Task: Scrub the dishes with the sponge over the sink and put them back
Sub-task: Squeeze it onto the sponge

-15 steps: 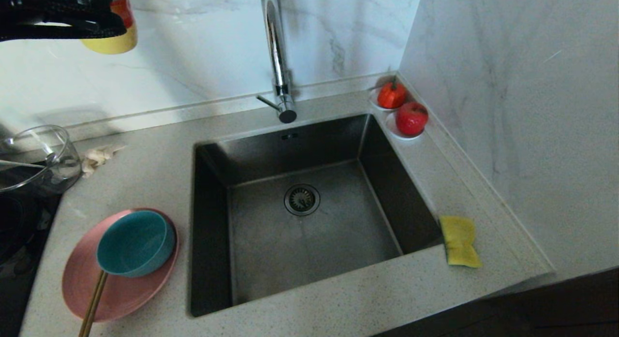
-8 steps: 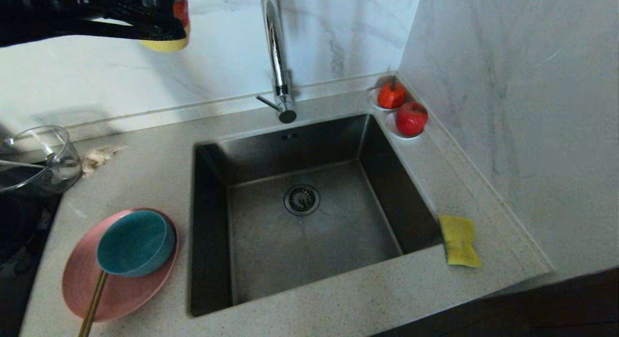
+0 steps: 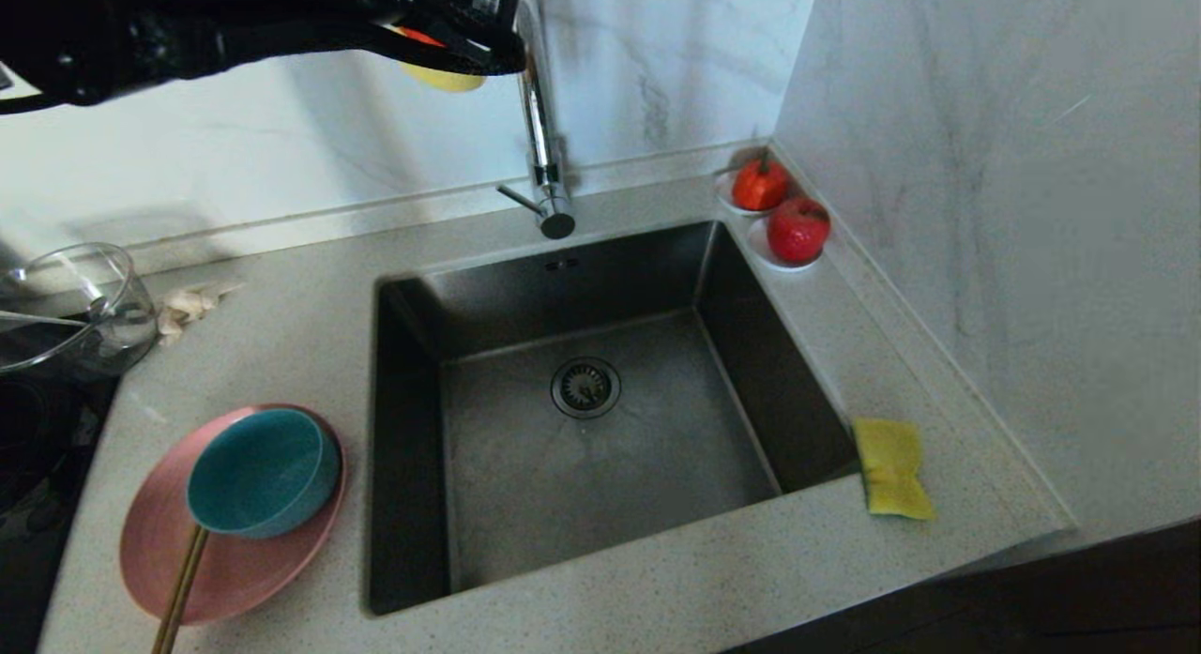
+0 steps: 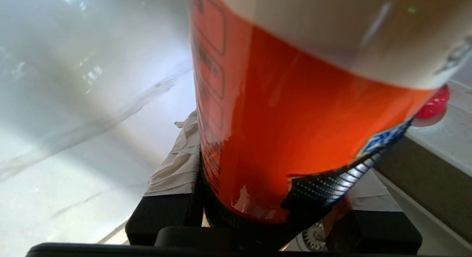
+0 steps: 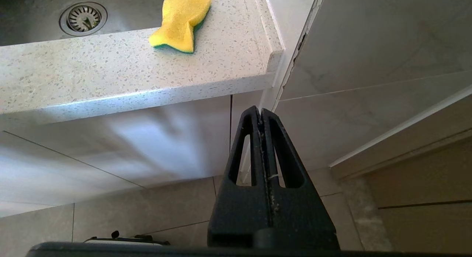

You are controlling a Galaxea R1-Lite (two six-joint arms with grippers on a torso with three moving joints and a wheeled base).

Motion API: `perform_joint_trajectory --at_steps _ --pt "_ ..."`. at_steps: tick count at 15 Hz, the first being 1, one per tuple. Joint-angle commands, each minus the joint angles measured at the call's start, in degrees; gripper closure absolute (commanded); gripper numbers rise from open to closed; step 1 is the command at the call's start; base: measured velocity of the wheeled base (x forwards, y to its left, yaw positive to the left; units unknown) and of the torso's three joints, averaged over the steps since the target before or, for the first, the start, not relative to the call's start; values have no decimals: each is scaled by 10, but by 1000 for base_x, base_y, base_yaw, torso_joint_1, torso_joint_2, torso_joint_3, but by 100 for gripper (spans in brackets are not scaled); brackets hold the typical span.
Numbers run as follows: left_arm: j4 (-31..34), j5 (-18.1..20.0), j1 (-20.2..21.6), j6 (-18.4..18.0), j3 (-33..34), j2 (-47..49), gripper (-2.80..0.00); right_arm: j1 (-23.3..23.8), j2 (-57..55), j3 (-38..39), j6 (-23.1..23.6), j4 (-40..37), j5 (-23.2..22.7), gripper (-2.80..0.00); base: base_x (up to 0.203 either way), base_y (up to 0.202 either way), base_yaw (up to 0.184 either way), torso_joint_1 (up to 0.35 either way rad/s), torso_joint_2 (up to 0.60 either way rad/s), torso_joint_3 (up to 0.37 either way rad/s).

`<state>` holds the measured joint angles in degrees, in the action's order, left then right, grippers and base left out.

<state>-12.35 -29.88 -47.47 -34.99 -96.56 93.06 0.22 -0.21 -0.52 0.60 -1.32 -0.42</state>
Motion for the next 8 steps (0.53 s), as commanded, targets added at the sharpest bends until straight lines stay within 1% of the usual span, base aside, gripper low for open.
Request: perform_joint_trajectory --at_steps 1,2,4,5,6,8 --pt "0 -2 -9 -30 -15 33 0 0 0 0 1 0 0 0 0 0 0 0 0 0" --pt "-1 -2 -13 -45 -24 40 0 0 0 0 1 0 0 0 0 0 0 0 0 0" --pt "3 -2 -29 -53 -61 59 0 0 0 0 1 0 0 0 0 0 0 0 0 0" --pt "3 -2 -37 -64 -82 74 0 0 0 0 0 1 0 0 0 0 0 0 0 0" --pt "3 -2 -42 -83 -94 85 0 0 0 0 1 0 0 0 0 0 0 0 0 0" --pt "5 -2 -46 -102 -100 97 0 0 0 0 1 0 0 0 0 0 0 0 0 0"
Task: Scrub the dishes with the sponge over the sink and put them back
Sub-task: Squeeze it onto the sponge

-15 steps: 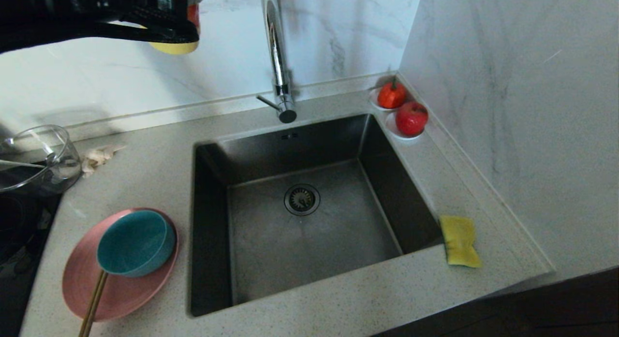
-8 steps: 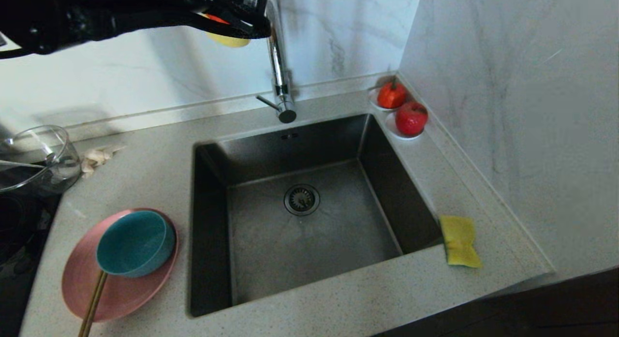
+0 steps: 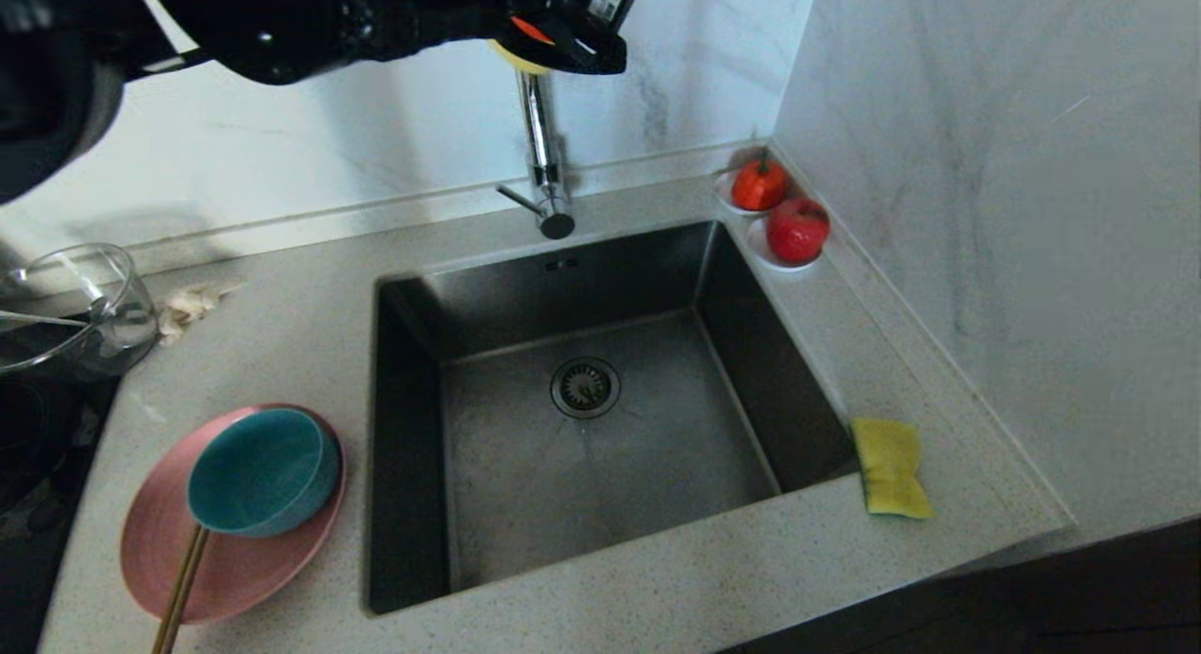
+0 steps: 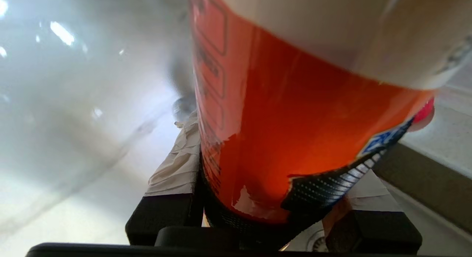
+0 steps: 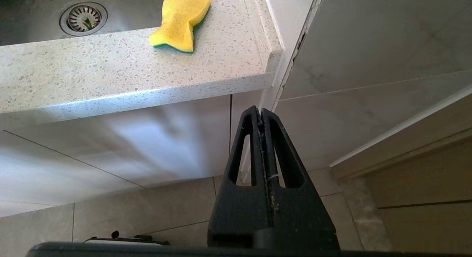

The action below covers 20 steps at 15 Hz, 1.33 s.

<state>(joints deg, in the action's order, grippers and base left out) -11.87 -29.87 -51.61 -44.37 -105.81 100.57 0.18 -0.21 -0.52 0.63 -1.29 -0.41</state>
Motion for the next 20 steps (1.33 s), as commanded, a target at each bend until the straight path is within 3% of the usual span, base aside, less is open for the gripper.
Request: perform_joint_trajectory --at_steps 1,9,17,20 --pt "3 -2 -5 -14 -7 26 0 1 0 0 0 0 0 0 0 0 0 0 0 0" --pt "23 -4 -31 -58 -5 91 0 1 0 0 1 0 0 0 0 0 0 0 0 0" --pt "23 -24 -49 -64 7 158 0 0 0 0 0 0 0 0 0 0 0 0 0 0" --pt "15 -37 -50 -67 49 167 0 0 0 0 0 0 0 0 0 0 0 0 0 0"
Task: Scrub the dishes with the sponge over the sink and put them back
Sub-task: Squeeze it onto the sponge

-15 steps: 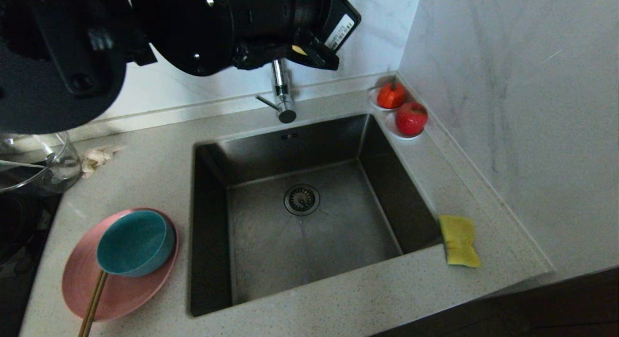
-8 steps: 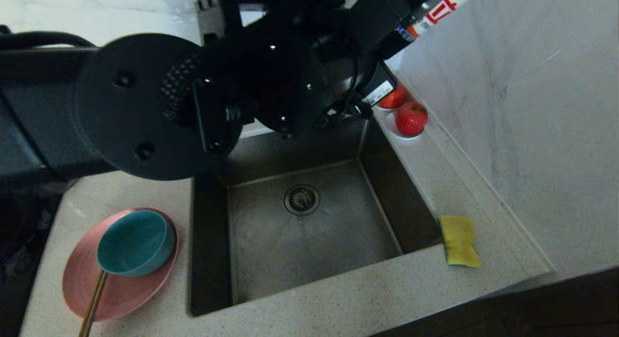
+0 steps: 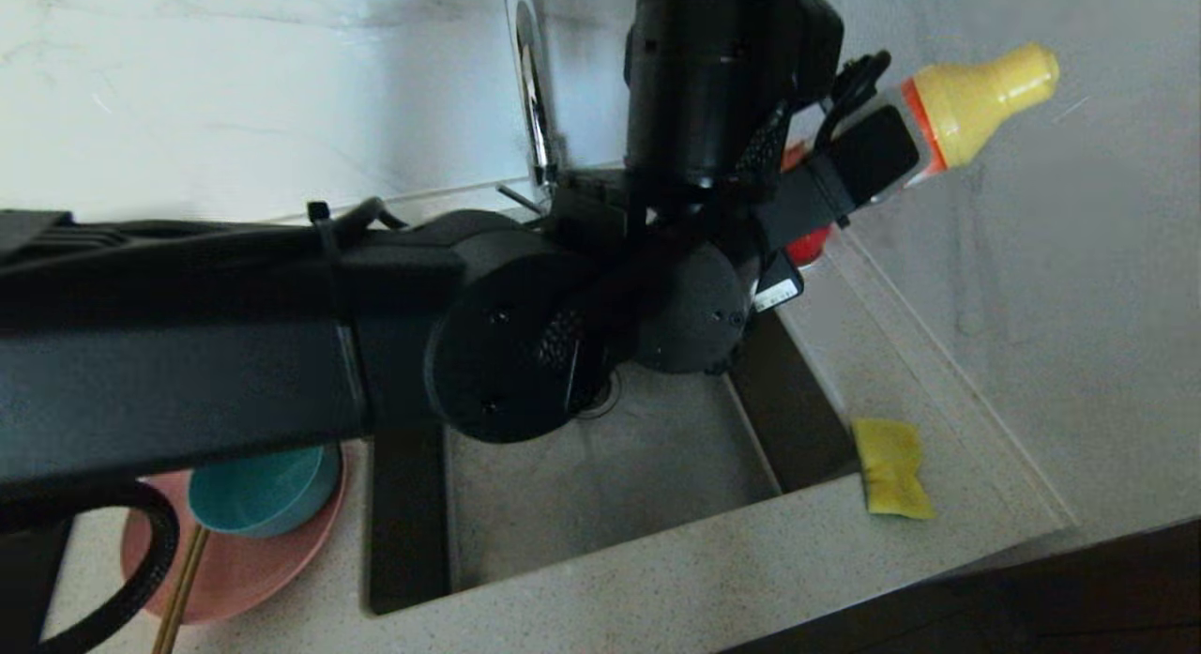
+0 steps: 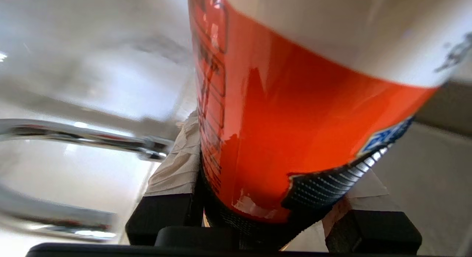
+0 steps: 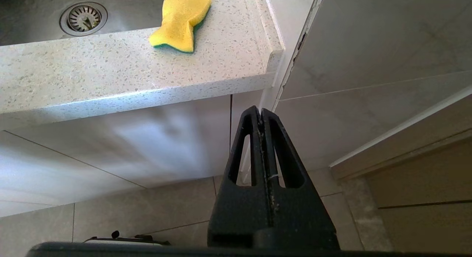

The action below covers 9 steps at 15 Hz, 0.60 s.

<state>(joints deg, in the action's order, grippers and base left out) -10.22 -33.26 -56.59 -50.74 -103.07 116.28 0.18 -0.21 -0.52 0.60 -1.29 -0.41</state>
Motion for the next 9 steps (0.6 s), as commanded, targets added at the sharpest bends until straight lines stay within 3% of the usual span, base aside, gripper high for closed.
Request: perform_joint_trajectory --at_steps 1,9 --pt "-6 -4 -1 -5 38 10 0 0 0 0 1 0 0 0 0 0 0 0 0 0" --pt "-53 -17 -9 -13 146 20 0 1 0 0 1 0 0 0 0 0 0 0 0 0"
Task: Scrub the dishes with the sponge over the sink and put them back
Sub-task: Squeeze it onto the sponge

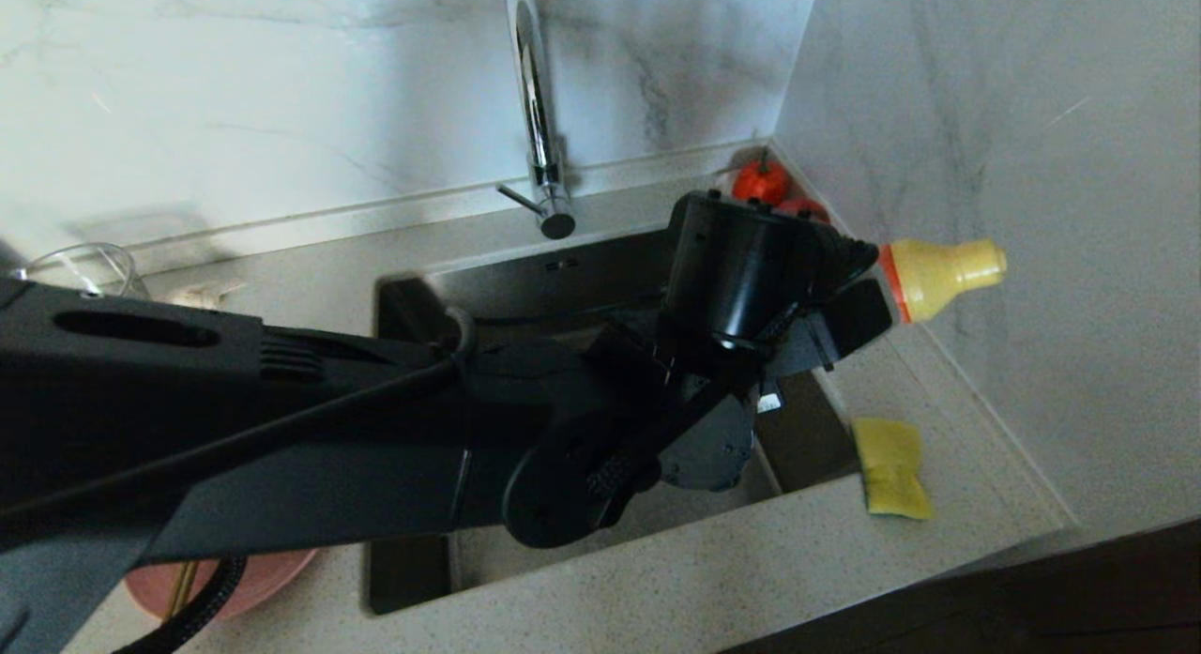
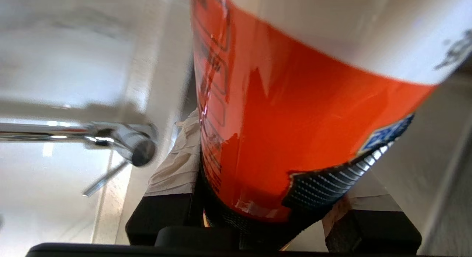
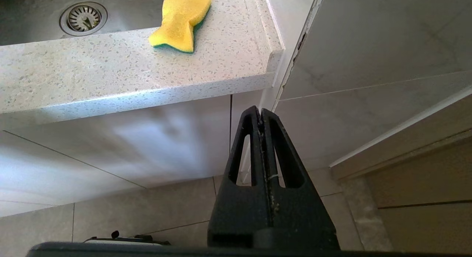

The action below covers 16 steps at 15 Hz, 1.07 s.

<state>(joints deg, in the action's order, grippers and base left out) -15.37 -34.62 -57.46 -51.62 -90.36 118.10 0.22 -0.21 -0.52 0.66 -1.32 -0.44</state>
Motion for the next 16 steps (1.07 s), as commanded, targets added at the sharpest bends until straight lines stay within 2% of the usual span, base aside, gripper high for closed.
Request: perform_joint_trajectory --at_steps 1,4,8,14,16 --pt "-2 -4 0 -5 25 1 0 0 0 0 0 0 0 0 0 0 0 0 0 0" --pt "-4 -3 -1 -23 37 0 0 0 0 0 0 0 0 0 0 0 0 0 0 0" --pt "-53 -3 -3 -63 94 0 0 0 0 0 0 0 0 0 0 0 0 0 0 0" --pt "-80 -5 -12 -68 146 14 0 0 0 0 0 0 0 0 0 0 0 0 0 0" --pt "-114 -5 -12 -92 173 20 0 0 0 0 0 0 0 0 0 0 0 0 0 0"
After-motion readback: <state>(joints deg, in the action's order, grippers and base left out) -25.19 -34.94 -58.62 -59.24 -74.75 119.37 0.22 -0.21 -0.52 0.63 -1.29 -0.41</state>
